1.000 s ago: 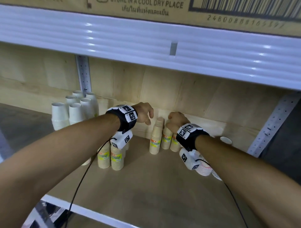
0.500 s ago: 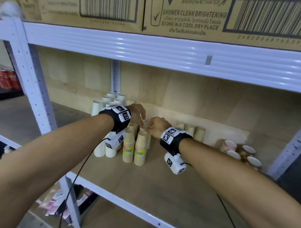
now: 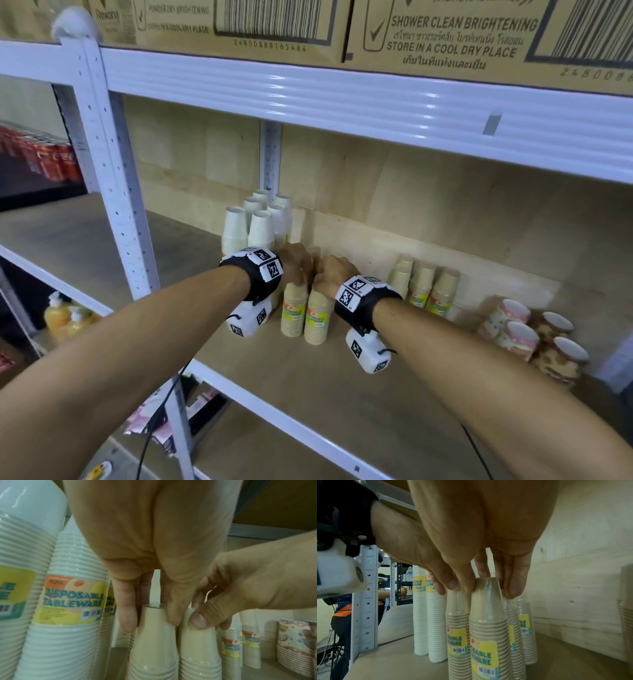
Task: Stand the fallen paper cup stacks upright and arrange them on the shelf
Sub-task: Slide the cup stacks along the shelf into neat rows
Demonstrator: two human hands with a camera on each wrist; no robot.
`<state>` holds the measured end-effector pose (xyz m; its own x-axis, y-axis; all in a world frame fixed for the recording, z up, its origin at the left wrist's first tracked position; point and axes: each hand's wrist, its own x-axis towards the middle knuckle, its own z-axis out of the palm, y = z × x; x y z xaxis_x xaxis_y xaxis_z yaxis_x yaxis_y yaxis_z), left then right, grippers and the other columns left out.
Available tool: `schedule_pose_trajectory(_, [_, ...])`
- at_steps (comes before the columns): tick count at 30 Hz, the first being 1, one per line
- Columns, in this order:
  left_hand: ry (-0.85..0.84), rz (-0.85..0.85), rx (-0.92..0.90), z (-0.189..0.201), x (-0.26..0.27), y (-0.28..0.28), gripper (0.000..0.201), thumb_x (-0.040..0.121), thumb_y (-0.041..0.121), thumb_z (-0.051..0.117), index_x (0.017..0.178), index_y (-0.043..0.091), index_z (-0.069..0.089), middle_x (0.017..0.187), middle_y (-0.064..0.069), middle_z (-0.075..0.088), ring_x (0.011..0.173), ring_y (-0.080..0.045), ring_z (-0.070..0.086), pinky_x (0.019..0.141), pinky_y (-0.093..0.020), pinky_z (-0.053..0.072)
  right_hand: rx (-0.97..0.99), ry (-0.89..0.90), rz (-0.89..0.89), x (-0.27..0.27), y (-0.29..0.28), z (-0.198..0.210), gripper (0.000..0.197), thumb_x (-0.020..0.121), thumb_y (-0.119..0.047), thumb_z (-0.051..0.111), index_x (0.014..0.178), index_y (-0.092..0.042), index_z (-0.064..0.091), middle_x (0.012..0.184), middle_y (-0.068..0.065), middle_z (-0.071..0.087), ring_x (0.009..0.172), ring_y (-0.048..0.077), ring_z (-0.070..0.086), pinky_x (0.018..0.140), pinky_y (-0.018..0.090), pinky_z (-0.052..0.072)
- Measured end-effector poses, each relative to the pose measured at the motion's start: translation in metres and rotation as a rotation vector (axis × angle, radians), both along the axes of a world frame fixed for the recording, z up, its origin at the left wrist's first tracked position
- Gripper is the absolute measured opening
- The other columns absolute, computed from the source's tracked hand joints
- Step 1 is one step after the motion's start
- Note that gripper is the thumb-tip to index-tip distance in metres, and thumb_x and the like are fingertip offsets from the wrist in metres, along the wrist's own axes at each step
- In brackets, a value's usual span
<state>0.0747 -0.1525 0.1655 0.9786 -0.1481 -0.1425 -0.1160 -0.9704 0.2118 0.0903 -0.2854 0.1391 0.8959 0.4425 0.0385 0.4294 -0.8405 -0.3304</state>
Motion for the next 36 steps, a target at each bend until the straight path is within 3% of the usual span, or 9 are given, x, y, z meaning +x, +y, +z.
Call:
schedule_pose_trajectory(8, [-0.017,0.014,-0.003,-0.004,0.004,0.003,0.037,0.089,0.008,0.065,0.126,0.009,0.066,0.13,-0.007,0.06,0.117,-0.023,0.056,0.079,-0.021,0.037,0.009,-0.003,0.009,0.009,0.002,-0.005,0.017,0.083,-0.02,0.064,0.087,-0.004,0.068,0.097,0.017,0.068,0.091,0.035,0.065,0.071,0.033,0.051])
schedule_pose_trajectory(13, [-0.022,0.033,0.026,-0.007,0.009,0.003,0.034,0.087,0.011,0.068,0.121,0.012,0.069,0.126,-0.006,0.061,0.113,-0.024,0.057,0.081,-0.025,0.042,0.003,0.004,-0.019,0.011,0.001,-0.006,0.021,0.08,-0.019,0.067,0.064,-0.012,0.054,0.086,0.013,0.065,0.088,0.034,0.065,0.064,0.031,0.047])
schedule_pose_trajectory(15, [-0.014,0.038,0.021,-0.006,0.01,0.003,0.035,0.086,0.01,0.069,0.121,0.011,0.069,0.125,-0.006,0.062,0.112,-0.024,0.058,0.079,-0.025,0.042,0.007,0.013,-0.031,0.011,0.0,-0.003,0.013,0.079,-0.018,0.069,0.079,-0.005,0.066,0.094,0.014,0.068,0.09,0.033,0.065,0.068,0.031,0.05])
schedule_pose_trajectory(17, [-0.002,0.042,0.021,-0.005,0.012,0.002,0.036,0.085,0.01,0.071,0.12,0.01,0.069,0.123,-0.006,0.063,0.11,-0.025,0.059,0.077,-0.026,0.043,0.003,0.021,-0.028,0.012,-0.004,-0.001,0.018,0.079,-0.016,0.071,0.091,-0.002,0.07,0.094,0.012,0.066,0.092,0.031,0.065,0.068,0.029,0.048])
schedule_pose_trajectory(20, [0.028,0.012,0.023,-0.001,0.015,-0.005,0.038,0.084,0.009,0.071,0.122,0.01,0.067,0.121,-0.006,0.064,0.102,-0.022,0.058,0.076,-0.026,0.043,0.008,0.036,-0.017,0.013,-0.015,0.002,0.013,0.082,-0.014,0.07,0.09,-0.003,0.068,0.089,0.009,0.059,0.086,0.027,0.06,0.066,0.025,0.041])
schedule_pose_trajectory(22, [0.051,-0.014,0.008,0.001,0.018,-0.012,0.038,0.082,0.007,0.072,0.12,0.009,0.068,0.119,-0.008,0.066,0.093,-0.02,0.058,0.075,-0.027,0.047,0.013,0.045,-0.041,0.014,-0.024,0.005,0.022,0.081,-0.015,0.071,0.1,-0.003,0.069,0.097,0.009,0.065,0.087,0.024,0.061,0.067,0.025,0.043])
schedule_pose_trajectory(24, [0.074,-0.043,-0.009,0.006,0.021,-0.022,0.036,0.08,0.006,0.073,0.116,0.01,0.07,0.112,-0.01,0.069,0.08,-0.018,0.06,0.067,-0.025,0.05,0.01,0.064,-0.055,0.015,-0.034,0.007,0.03,0.079,-0.015,0.074,0.107,-0.005,0.07,0.105,0.008,0.069,0.094,0.025,0.065,0.07,0.025,0.047])
schedule_pose_trajectory(33, [0.054,-0.148,-0.028,0.025,0.041,-0.09,0.025,0.081,0.009,0.074,0.104,0.018,0.071,0.099,-0.004,0.069,0.073,-0.018,0.063,0.057,-0.023,0.052,-0.062,0.101,-0.166,0.023,-0.097,0.019,0.032,0.075,-0.022,0.078,0.1,-0.005,0.069,0.099,0.01,0.069,0.088,0.023,0.066,0.06,0.023,0.044])
schedule_pose_trajectory(36, [0.026,-0.178,-0.028,0.025,0.05,-0.115,0.03,0.082,0.008,0.074,0.11,0.014,0.071,0.099,-0.003,0.066,0.072,-0.016,0.06,0.054,-0.019,0.047,-0.095,0.086,-0.197,0.025,-0.121,0.022,0.028,0.078,-0.021,0.077,0.1,-0.005,0.07,0.096,0.007,0.068,0.086,0.021,0.064,0.058,0.023,0.043])
